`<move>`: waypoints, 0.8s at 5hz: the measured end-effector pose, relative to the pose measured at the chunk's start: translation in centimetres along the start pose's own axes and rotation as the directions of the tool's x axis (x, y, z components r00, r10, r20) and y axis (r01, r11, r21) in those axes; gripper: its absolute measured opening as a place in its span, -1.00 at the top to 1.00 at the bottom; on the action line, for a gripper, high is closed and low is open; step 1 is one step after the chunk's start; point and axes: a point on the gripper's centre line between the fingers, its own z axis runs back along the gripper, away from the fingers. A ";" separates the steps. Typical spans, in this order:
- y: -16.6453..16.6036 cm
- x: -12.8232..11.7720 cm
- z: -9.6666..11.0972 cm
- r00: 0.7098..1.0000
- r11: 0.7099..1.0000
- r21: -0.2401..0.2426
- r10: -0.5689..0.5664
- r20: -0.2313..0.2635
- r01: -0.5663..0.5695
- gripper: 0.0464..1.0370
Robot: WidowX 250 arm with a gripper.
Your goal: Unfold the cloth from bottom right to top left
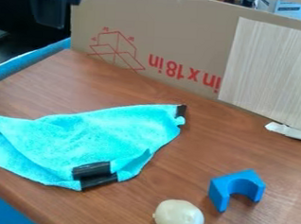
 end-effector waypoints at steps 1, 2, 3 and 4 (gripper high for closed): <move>0.0 0.2 -0.8 1.000 1.000 -0.016 0.009 -0.011 -0.009 -0.93; -1.8 2.2 -4.9 0.994 0.997 0.005 0.077 -0.082 -0.077 -0.93; -3.3 2.4 -6.4 0.972 0.971 0.155 0.201 -0.122 -0.181 -0.93; -4.1 3.5 -8.6 0.959 0.943 0.254 0.253 -0.131 -0.214 -0.93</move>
